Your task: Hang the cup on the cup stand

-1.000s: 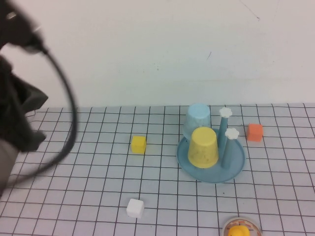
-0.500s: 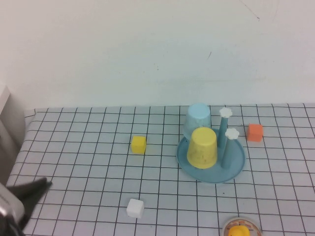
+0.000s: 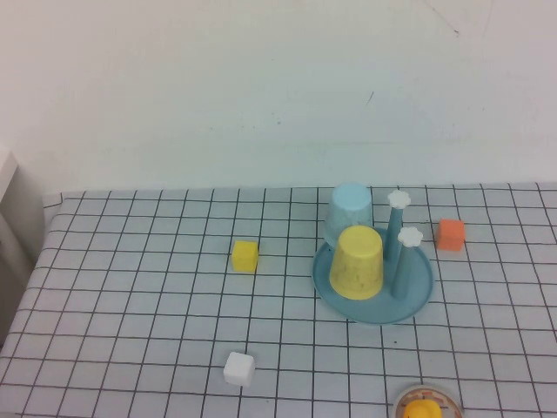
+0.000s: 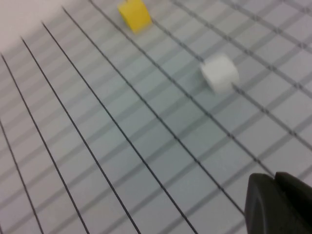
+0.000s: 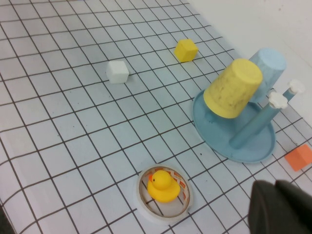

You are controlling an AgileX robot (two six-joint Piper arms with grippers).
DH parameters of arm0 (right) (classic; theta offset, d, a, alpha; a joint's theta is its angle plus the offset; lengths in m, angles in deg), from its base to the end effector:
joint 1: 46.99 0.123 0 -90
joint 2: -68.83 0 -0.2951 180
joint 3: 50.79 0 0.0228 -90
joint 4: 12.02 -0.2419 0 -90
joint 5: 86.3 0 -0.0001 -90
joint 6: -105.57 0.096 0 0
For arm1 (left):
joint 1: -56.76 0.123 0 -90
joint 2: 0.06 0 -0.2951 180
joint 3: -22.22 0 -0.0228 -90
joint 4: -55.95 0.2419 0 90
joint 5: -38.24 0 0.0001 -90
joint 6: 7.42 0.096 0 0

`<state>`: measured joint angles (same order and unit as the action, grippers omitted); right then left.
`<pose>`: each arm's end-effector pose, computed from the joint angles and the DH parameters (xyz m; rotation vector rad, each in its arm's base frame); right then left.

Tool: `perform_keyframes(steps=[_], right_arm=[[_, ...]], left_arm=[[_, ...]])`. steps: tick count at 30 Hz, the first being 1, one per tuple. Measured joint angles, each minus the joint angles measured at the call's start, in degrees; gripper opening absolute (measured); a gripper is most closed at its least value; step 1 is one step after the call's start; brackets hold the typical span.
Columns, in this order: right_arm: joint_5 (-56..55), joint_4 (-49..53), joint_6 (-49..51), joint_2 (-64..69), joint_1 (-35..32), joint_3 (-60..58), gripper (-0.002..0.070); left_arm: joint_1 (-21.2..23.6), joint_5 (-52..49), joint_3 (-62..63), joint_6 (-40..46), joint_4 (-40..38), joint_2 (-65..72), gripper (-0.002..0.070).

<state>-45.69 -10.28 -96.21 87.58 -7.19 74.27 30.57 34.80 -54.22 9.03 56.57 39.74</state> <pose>0.0272 0.0202 0.2681 -1.0318 1.7115 0.1679 0.0751 -0.0369 0.1778 0.7701 1.9432 -0.0959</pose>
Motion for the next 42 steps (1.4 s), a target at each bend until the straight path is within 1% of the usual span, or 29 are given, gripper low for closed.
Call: perform_keyframes(steps=[3, 6, 8, 10, 15, 19, 22, 25, 28, 33, 39, 42], right_arm=[[0.0, 0.0, 0.0, 0.0, 0.0, 0.0, -0.0001], [-0.11, -0.09, 0.09, 0.0, 0.0, 0.0, -0.0001], [-0.05, -0.09, 0.09, 0.0, 0.0, 0.0, -0.0001], [-0.05, -0.09, 0.09, 0.0, 0.0, 0.0, -0.0001], [-0.05, -0.09, 0.09, 0.0, 0.0, 0.0, -0.0001], [-0.05, -0.09, 0.09, 0.0, 0.0, 0.0, -0.0001], [-0.14, -0.21, 0.09, 0.0, 0.0, 0.0, -0.0001], [-0.14, -0.21, 0.09, 0.0, 0.0, 0.0, -0.0001], [-0.14, -0.21, 0.09, 0.0, 0.0, 0.0, -0.0001], [-0.14, -0.21, 0.09, 0.0, 0.0, 0.0, -0.0001], [-0.14, -0.21, 0.09, 0.0, 0.0, 0.0, -0.0001], [-0.14, -0.21, 0.09, 0.0, 0.0, 0.0, -0.0001]], left_arm=[[0.0, -0.37, -2.16, 0.0, 0.0, -0.08, -0.0001], [0.0, -7.27, -2.16, 0.21, 1.24, -1.83, -0.0001], [0.26, -10.08, -2.16, 0.21, 1.74, -5.37, -0.0001], [1.21, -10.74, -2.16, -0.48, 1.61, -9.66, -0.0001], [6.09, -9.99, -2.16, -7.35, -1.13, -23.0, -0.0001], [11.53, -10.09, -2.16, -10.83, -1.26, -31.51, -0.0001], [15.73, -11.5, -2.16, -11.21, -1.26, -32.78, -0.0001], [18.49, -13.91, -2.05, -12.6, -1.26, -32.78, -0.0001], [19.46, -14.6, -2.05, -13.61, -1.26, -32.78, -0.0001], [19.62, -14.72, -2.05, -15.37, -1.26, -32.87, -0.0001], [19.62, -14.72, -2.05, -19.82, -1.48, -32.87, -0.0001], [19.62, -14.72, -2.05, -23.48, -1.48, -32.99, -0.0001]])
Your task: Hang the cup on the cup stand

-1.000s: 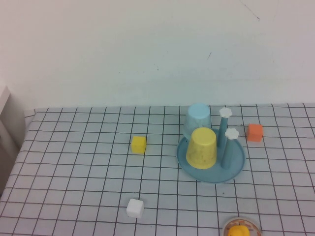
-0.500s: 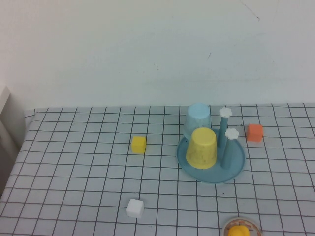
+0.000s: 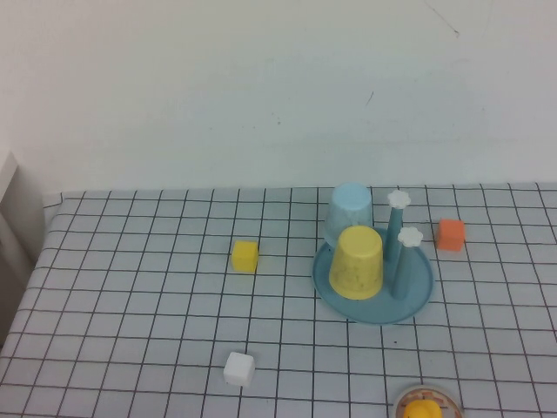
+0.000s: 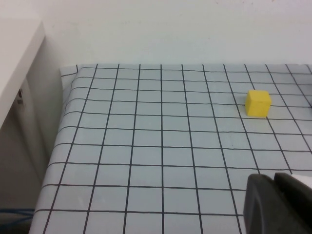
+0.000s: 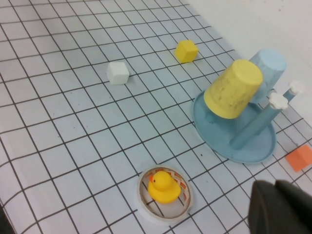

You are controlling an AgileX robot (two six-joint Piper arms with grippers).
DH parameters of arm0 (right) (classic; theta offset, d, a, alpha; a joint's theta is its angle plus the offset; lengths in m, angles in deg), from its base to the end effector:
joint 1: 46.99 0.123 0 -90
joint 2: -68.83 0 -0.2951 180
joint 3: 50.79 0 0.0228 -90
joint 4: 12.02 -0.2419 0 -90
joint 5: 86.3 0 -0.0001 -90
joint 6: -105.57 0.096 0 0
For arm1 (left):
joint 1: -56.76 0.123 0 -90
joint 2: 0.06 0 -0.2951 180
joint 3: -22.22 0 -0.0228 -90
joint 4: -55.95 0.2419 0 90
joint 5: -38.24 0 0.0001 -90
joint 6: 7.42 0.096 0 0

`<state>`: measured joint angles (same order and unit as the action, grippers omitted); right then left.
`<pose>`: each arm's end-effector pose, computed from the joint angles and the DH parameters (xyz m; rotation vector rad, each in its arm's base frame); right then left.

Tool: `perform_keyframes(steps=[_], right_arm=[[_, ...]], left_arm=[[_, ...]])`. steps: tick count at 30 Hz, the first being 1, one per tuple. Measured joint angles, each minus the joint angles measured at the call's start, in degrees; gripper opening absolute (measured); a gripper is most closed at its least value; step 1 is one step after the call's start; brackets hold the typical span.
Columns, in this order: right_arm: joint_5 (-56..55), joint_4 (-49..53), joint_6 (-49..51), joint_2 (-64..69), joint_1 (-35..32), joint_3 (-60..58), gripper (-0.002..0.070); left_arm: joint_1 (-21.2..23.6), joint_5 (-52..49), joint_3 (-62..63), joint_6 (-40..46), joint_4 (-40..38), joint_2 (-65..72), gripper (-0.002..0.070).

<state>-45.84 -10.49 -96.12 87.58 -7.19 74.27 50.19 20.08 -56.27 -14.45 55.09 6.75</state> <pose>0.0271 0.0204 0.2683 -1.0283 1.7110 0.1734 0.0392 -0.0050 0.1781 -0.0168 1.8094 -0.1833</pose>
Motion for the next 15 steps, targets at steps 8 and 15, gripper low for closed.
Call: perform_keyframes(steps=[8, 15], right_arm=[[0.0, 0.0, 0.0, 0.0, 0.0, 0.0, -0.0001], [0.0, 0.0, 0.0, 0.0, 0.0, 0.0, -0.0001]], left_arm=[[0.0, 0.0, 0.0, 0.26, 0.0, 0.0, -0.0001], [0.0, 0.0, 0.0, 0.35, 0.0, 0.0, -0.0001]])
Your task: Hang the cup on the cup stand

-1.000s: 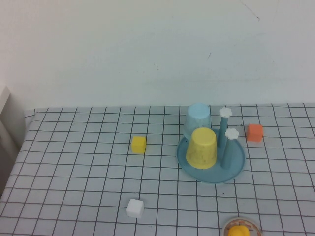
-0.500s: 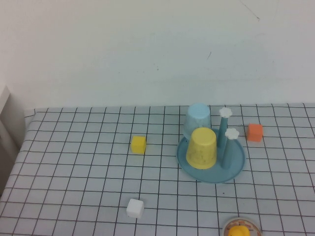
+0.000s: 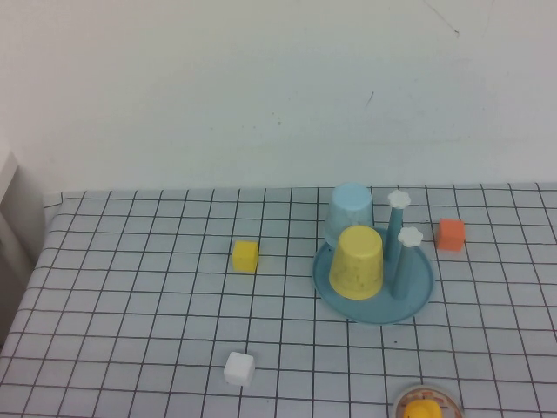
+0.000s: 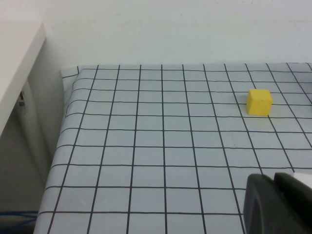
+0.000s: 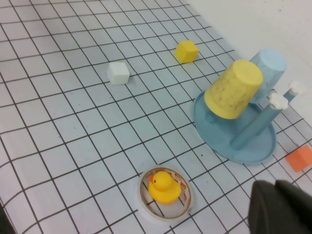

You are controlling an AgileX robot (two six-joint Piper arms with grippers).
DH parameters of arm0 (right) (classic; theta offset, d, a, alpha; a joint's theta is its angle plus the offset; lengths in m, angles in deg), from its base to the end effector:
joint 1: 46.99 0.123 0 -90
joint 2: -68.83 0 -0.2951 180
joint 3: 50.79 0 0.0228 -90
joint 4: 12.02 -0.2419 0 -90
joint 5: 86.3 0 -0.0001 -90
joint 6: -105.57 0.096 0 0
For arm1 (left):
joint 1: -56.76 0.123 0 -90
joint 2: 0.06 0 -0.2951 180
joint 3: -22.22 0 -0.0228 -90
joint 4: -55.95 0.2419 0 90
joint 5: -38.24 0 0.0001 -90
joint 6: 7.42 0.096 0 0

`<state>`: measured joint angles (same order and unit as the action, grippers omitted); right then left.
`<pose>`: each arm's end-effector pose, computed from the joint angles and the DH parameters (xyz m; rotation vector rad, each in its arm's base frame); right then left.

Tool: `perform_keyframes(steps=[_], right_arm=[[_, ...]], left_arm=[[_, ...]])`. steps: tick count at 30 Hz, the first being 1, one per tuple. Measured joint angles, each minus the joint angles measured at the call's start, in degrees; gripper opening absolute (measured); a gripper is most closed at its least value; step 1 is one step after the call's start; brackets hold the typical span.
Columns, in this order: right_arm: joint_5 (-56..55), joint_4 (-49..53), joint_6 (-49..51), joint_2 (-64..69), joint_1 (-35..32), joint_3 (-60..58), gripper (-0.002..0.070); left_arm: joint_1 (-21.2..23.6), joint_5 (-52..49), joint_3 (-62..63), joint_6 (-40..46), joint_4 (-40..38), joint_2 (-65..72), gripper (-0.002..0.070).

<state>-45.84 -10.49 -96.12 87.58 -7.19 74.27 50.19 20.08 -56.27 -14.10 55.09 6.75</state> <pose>0.0271 0.0204 0.2683 -1.0283 1.7110 0.1734 0.0392 -0.0050 0.1781 -0.0113 1.8092 -0.1790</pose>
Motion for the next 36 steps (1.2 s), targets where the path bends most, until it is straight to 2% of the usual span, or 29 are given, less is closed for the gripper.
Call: perform_keyframes(steps=[9, 12, 18, 23, 30, 36], right_arm=[[0.0, 0.0, 0.0, -0.13, -0.76, 0.0, -0.0001], [-0.17, -0.25, 0.0, -2.29, -6.08, 0.0, -0.0001], [-3.3, 2.92, -0.37, -5.4, -21.5, -0.54, -0.0001], [-12.08, 2.95, 1.4, -6.76, -30.95, -8.64, -0.0001], [-21.76, 2.95, 5.79, -10.8, -39.54, -22.99, -0.0001], [-20.72, 2.73, 6.03, -11.96, -44.04, -23.63, -0.0001]], left_arm=[[0.0, 0.0, 0.0, 0.13, 0.0, 0.0, -0.0001], [0.0, 0.0, 0.0, 0.13, 0.0, 0.0, -0.0001], [0.0, 0.0, 0.0, 0.13, 0.0, 0.0, -0.0001], [0.0, 0.0, 0.0, 0.13, 0.0, 0.0, -0.0001], [0.0, 0.0, 0.0, 0.13, 0.0, 0.0, -0.0001], [0.0, 0.0, 0.0, 0.13, 0.0, 0.0, -0.0001]])
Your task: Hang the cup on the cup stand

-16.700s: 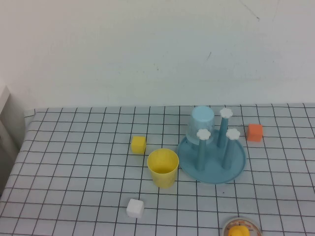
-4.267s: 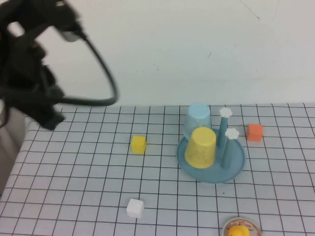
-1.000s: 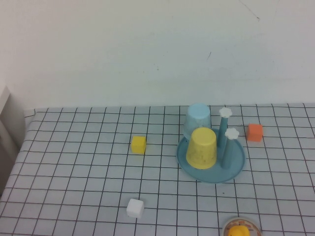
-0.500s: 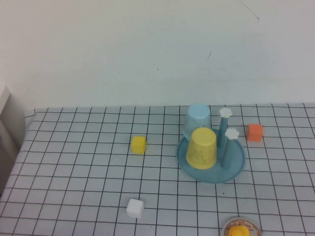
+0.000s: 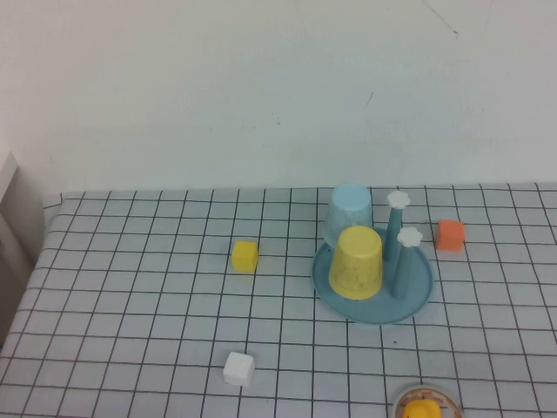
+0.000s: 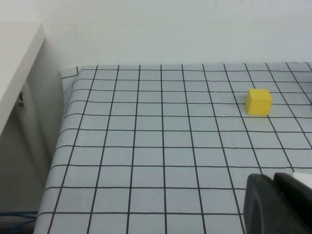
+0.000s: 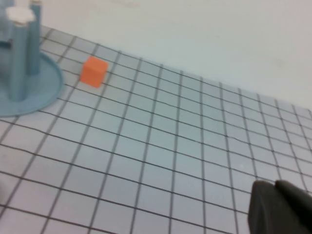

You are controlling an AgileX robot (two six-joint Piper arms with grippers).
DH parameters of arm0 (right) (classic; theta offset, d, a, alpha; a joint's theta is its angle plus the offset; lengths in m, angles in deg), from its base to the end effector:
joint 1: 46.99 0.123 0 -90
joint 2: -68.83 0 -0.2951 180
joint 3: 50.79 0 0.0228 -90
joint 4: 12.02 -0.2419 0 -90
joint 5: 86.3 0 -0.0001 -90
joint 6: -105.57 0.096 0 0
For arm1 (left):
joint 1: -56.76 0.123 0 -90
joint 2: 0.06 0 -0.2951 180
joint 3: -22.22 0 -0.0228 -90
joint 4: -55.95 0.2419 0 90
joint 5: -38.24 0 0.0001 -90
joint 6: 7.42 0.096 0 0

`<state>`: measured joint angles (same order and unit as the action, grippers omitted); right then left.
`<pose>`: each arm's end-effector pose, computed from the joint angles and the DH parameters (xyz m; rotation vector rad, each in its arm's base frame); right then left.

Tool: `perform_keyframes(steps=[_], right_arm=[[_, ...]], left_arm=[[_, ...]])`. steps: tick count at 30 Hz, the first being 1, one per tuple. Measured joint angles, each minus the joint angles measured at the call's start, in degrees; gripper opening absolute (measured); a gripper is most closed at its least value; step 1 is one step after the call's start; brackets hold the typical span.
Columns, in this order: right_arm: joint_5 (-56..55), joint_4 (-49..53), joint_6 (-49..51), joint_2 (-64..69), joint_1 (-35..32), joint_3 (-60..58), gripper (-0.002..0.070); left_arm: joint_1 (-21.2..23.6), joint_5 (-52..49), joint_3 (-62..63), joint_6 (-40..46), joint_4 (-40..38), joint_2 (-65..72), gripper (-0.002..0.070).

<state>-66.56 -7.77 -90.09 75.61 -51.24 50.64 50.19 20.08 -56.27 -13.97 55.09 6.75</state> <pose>0.0386 -0.0053 0.1752 -0.2298 1.8304 -0.3156 0.0392 -0.0050 0.1781 -0.0092 1.8092 -0.1774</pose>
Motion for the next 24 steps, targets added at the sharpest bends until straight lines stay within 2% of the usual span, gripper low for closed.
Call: perform_keyframes(steps=[8, 14, 20, 24], right_arm=[[0.11, -0.08, 0.0, 0.0, -2.84, 0.0, -0.0001], [0.19, -0.6, 0.18, 0.0, 1.86, 0.0, -0.0001], [0.19, -1.53, 11.6, 0.0, 5.96, 0.0, -0.0001], [0.19, -1.53, 13.81, 0.0, 6.17, 0.0, -0.0001]], left_arm=[[0.0, 0.0, 0.0, 0.23, 0.0, 0.0, -0.0001], [0.0, 0.0, 0.0, 0.23, 0.0, 0.0, -0.0001], [0.0, 0.0, 0.0, 0.23, 0.0, 0.0, -0.0001], [0.0, 0.0, 0.0, 0.23, 0.0, 0.0, -0.0001]])
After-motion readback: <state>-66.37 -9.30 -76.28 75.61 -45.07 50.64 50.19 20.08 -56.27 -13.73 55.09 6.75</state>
